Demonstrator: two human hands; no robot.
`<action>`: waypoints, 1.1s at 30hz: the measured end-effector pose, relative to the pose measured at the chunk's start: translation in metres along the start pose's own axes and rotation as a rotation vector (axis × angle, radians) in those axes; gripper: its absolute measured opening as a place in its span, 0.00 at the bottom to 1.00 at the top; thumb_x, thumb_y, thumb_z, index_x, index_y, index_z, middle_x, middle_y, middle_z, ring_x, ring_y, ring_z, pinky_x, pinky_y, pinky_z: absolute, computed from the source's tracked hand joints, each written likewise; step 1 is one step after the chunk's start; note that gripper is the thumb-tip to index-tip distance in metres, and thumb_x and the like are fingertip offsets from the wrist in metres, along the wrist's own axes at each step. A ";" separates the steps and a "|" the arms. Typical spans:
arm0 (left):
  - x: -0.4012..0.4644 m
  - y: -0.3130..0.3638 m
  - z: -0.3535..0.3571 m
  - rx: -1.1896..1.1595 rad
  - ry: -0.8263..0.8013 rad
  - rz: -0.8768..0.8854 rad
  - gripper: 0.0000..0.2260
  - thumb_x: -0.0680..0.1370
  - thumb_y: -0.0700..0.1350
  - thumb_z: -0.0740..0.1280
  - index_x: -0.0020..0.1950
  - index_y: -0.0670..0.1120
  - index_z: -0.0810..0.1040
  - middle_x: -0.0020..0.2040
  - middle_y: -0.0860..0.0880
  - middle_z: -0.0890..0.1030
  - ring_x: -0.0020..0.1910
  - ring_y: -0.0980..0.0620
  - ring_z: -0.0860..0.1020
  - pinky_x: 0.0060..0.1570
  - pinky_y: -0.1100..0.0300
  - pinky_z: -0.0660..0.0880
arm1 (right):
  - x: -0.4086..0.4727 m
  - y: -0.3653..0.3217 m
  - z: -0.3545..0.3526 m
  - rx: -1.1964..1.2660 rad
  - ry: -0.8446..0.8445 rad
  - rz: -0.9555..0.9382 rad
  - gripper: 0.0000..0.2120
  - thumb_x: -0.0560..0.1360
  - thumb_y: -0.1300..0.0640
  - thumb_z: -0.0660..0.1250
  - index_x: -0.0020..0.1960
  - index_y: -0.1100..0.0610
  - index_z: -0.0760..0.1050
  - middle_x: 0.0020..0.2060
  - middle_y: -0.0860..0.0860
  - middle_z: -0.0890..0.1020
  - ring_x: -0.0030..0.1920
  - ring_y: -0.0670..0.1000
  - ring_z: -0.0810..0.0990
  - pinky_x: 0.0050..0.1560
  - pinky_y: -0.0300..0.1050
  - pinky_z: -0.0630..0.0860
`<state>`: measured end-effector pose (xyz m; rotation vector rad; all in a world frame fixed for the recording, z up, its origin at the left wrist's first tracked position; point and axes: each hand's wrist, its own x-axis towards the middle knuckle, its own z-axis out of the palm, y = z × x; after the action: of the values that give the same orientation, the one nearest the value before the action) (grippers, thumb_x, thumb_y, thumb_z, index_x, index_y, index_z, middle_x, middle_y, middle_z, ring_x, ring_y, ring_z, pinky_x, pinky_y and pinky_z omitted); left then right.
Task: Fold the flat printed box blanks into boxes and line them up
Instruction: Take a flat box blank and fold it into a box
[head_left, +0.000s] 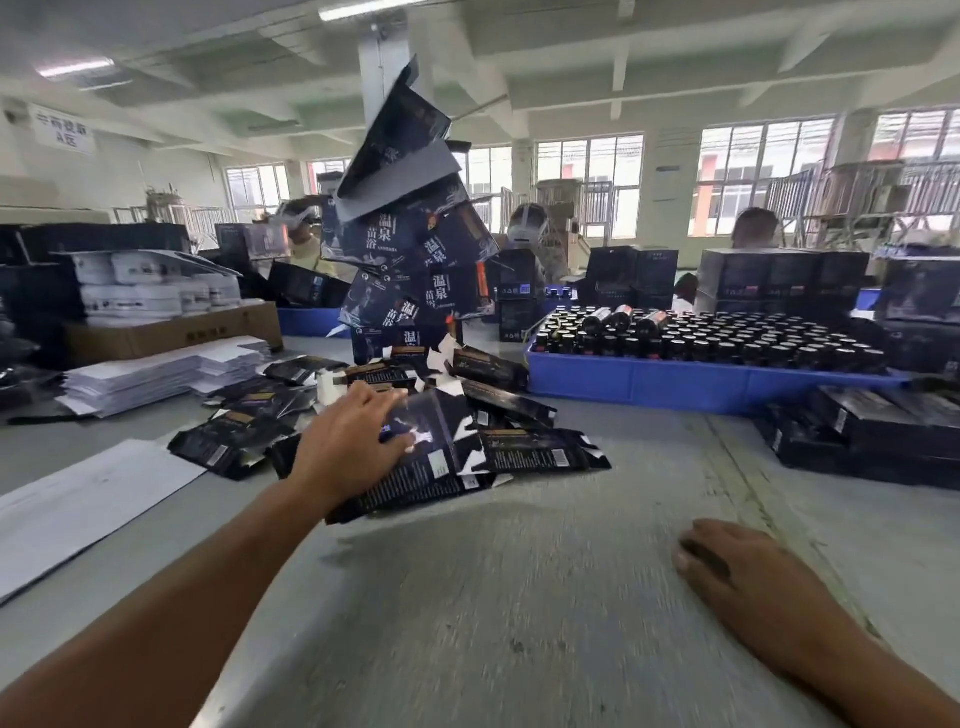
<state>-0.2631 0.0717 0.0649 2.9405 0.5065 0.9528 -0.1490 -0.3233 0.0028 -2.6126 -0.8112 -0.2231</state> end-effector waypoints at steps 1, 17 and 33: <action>0.002 -0.003 -0.006 -0.032 0.022 -0.032 0.28 0.78 0.61 0.66 0.76 0.51 0.69 0.59 0.48 0.74 0.51 0.54 0.72 0.48 0.56 0.72 | 0.000 0.000 0.000 -0.002 -0.008 0.000 0.18 0.81 0.43 0.61 0.67 0.48 0.77 0.69 0.45 0.76 0.66 0.47 0.74 0.67 0.41 0.68; -0.027 0.126 -0.005 -0.342 -0.066 0.203 0.27 0.75 0.71 0.58 0.71 0.61 0.72 0.49 0.61 0.71 0.48 0.59 0.74 0.45 0.57 0.73 | -0.006 -0.027 -0.020 0.497 0.092 0.133 0.12 0.81 0.43 0.62 0.44 0.43 0.82 0.39 0.38 0.84 0.40 0.39 0.81 0.40 0.34 0.72; -0.055 0.173 -0.019 -0.420 0.335 0.550 0.10 0.77 0.52 0.71 0.48 0.45 0.84 0.42 0.52 0.78 0.36 0.52 0.76 0.32 0.53 0.76 | -0.013 -0.023 -0.046 1.428 -0.099 0.482 0.22 0.80 0.42 0.64 0.58 0.60 0.79 0.49 0.61 0.86 0.48 0.61 0.87 0.42 0.51 0.83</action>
<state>-0.2641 -0.1105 0.0676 2.5679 -0.4863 1.3986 -0.1745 -0.3321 0.0483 -1.3510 -0.1471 0.4684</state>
